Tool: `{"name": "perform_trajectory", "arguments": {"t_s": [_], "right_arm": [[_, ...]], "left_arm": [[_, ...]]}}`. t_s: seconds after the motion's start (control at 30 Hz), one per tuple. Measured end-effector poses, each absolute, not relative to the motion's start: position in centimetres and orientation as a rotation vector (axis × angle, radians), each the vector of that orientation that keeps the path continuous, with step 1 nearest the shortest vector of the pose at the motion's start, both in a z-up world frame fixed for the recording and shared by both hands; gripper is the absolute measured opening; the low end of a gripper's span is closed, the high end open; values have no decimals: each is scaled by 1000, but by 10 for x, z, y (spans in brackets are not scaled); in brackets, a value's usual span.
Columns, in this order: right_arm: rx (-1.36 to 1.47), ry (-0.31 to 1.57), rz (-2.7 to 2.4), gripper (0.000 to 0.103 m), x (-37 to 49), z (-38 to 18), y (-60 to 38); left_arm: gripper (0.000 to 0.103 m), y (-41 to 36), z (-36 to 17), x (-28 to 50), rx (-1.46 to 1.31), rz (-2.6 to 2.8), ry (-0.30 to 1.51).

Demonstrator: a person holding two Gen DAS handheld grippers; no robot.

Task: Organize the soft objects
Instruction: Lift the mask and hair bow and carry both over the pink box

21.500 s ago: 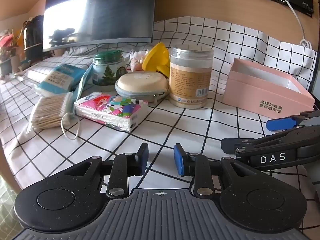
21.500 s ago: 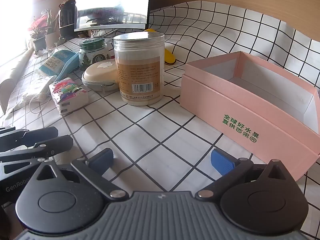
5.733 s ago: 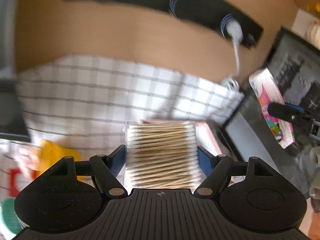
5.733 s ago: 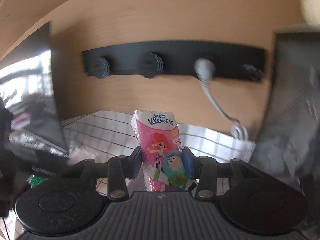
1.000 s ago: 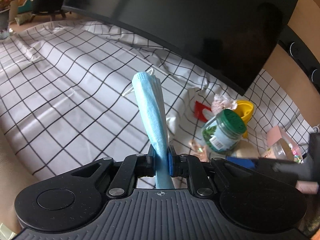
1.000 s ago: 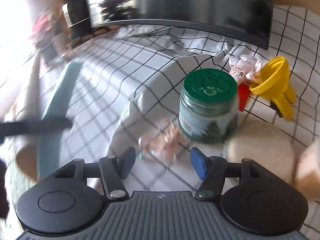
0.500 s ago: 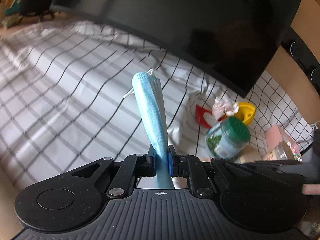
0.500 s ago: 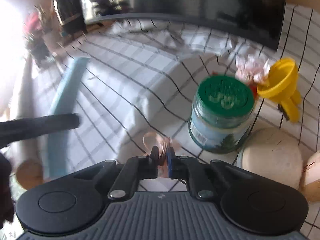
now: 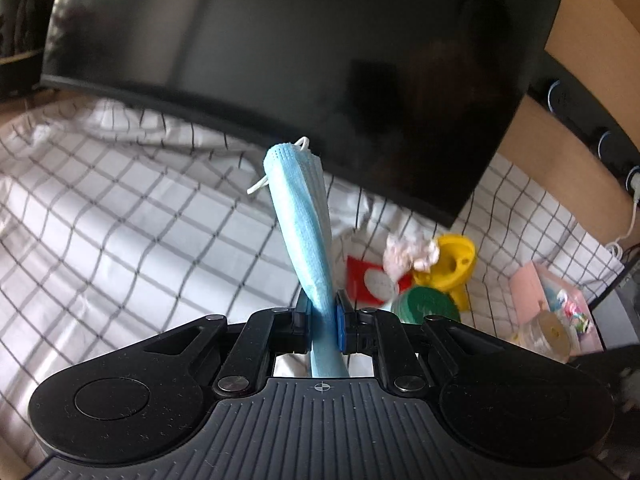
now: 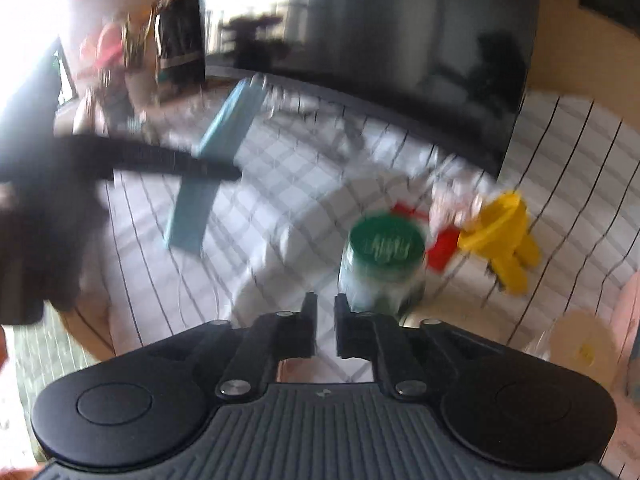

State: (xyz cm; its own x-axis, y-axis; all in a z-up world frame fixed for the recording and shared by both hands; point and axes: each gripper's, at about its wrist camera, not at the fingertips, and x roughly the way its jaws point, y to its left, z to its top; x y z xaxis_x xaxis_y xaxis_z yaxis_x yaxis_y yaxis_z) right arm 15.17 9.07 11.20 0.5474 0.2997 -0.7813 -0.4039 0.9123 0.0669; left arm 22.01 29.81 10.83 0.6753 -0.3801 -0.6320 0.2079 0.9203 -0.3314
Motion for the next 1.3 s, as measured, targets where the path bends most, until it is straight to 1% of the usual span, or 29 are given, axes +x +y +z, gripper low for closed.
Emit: {"name": "perform_trajectory", "arguments": {"t_s": [0.13,0.27,0.33,0.37,0.4,0.5,0.57,0.6,0.63,0.77,0.9,1.13,1.3], "right_arm": [[-103,986,419,12,150,73,104],[-88,1020,414,12,158,46,121],[-93,1031,411,15,160,36,128],[-96,1032,407,20,161,33,131],[-96,1030,404,22,161,29,133],[-107,1035,405,22,161,21,135],[-153,1021,413,20,159,21,140],[-191,1019,418,12,158,22,144],[-214,1018,425,12,156,24,147],[-156,998,447,11,156,46,140],[-67,960,435,11,160,88,120],[-35,783,361,11,153,173,65],[-33,678,256,11,138,208,12]], "left_arm": [[14,306,87,215,-258,-325,824],[14,323,67,205,-282,-299,871],[14,331,57,199,-291,-288,896],[14,334,52,196,-297,-282,909],[14,338,47,194,-302,-278,921],[14,344,37,189,-319,-266,947],[14,347,33,188,-324,-261,957],[14,348,32,188,-326,-260,959],[14,349,33,188,-326,-260,958],[14,348,45,196,-317,-268,932],[14,336,70,214,-286,-307,879],[14,297,120,257,-212,-393,810],[14,256,155,275,-175,-452,759]]}}
